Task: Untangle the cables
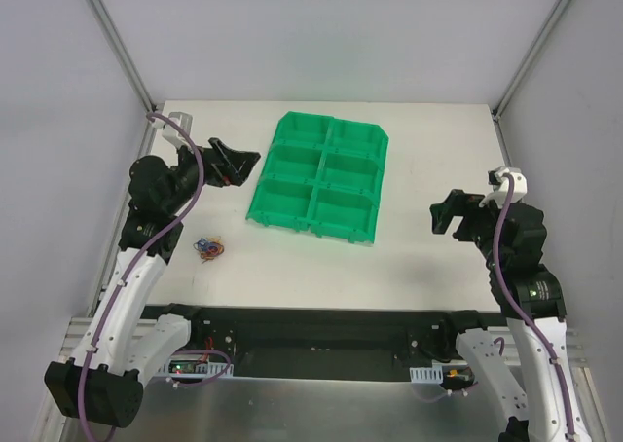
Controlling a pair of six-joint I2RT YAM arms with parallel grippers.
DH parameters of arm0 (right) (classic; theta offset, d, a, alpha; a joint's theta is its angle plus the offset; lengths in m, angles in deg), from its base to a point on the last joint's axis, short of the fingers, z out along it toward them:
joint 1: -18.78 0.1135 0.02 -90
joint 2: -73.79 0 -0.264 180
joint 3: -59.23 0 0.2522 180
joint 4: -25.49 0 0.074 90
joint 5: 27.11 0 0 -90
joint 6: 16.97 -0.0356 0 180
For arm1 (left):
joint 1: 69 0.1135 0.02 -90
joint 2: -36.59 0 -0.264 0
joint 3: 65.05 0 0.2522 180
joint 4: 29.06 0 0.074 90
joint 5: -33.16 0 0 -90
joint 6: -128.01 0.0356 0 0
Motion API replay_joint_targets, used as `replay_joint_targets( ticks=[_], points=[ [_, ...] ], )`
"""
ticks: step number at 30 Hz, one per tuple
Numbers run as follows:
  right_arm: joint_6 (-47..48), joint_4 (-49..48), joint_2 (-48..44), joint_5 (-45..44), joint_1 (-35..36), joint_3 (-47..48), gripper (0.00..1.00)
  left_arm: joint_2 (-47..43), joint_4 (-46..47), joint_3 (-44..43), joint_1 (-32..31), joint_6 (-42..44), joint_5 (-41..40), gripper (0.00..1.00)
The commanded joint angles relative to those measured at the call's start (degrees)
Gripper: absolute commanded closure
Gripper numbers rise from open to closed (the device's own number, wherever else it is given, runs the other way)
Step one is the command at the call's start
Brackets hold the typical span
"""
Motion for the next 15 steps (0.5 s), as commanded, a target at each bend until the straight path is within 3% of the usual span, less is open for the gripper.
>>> replay_joint_targets(
  ticks=[1,4,8,11,15],
  points=[
    [-1.5,-1.3,0.4,1.7,-0.3,-0.6,0.04,-0.3,-1.6,-0.2,-2.1,-4.2,-9.4,0.01],
    [-2.1,-0.8,0.7,2.0,-0.4,-0.1,0.04,1.7,-12.1,-2.8,-2.3,-2.3,-15.8,0.04],
    [-1.9,0.6,0.8,0.9,-0.3,0.9,0.04,2.8,-28.0,-4.4,-2.3,-6.4,-33.9,0.01],
    [-3.6,1.7,1.0,-5.9,-0.4,0.3,0.04,1.5,-32.8,-0.4,-2.3,-10.8,-37.7,0.01],
    [-3.7,1.7,1.8,-6.5,-0.3,0.0,0.04,1.4,-43.0,4.2,-2.2,-19.8,-44.1,0.01]
  ],
)
